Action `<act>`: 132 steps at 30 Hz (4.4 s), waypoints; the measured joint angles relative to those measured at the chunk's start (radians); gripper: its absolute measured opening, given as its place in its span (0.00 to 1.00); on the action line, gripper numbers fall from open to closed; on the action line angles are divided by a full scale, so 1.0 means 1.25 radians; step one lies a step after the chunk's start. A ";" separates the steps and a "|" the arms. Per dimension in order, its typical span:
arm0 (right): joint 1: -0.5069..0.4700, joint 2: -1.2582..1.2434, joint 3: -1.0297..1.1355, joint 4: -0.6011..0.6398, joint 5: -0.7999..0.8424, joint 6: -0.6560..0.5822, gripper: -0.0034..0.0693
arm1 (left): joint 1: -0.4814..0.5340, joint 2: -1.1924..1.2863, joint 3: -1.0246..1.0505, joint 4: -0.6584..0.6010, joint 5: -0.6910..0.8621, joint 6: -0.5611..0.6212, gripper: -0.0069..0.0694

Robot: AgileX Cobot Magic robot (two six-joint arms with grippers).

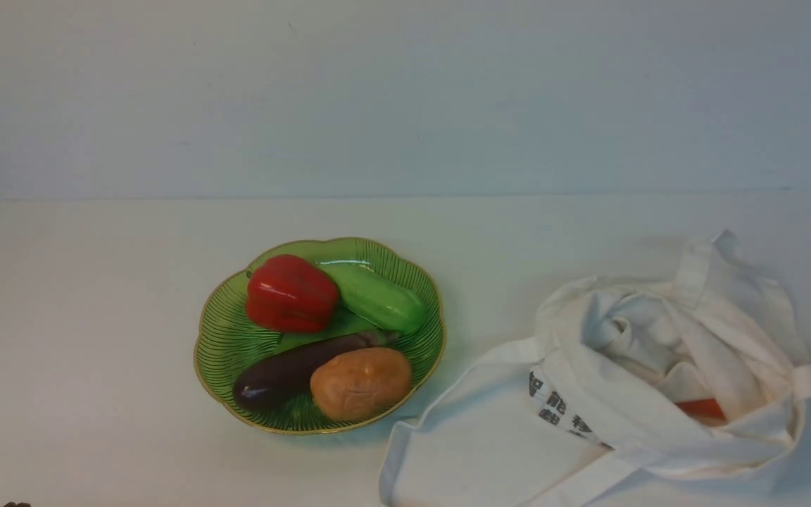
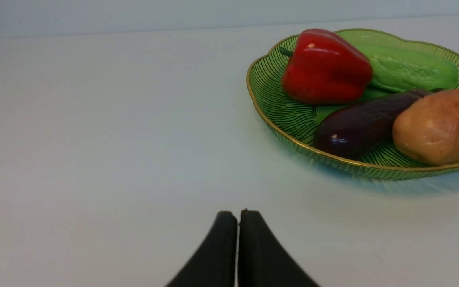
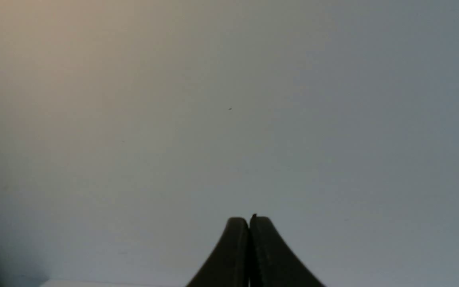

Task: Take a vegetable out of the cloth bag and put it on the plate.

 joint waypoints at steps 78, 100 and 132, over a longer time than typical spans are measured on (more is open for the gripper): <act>-0.422 -0.033 0.575 0.201 -0.238 -0.355 0.03 | 0.000 0.000 0.000 0.000 0.000 0.000 0.08; -0.422 -0.033 0.575 0.201 -0.238 -0.355 0.03 | 0.000 0.000 0.000 0.000 0.000 0.000 0.08; -0.422 -0.033 0.575 0.201 -0.238 -0.355 0.03 | 0.000 0.000 0.000 0.000 0.000 0.000 0.08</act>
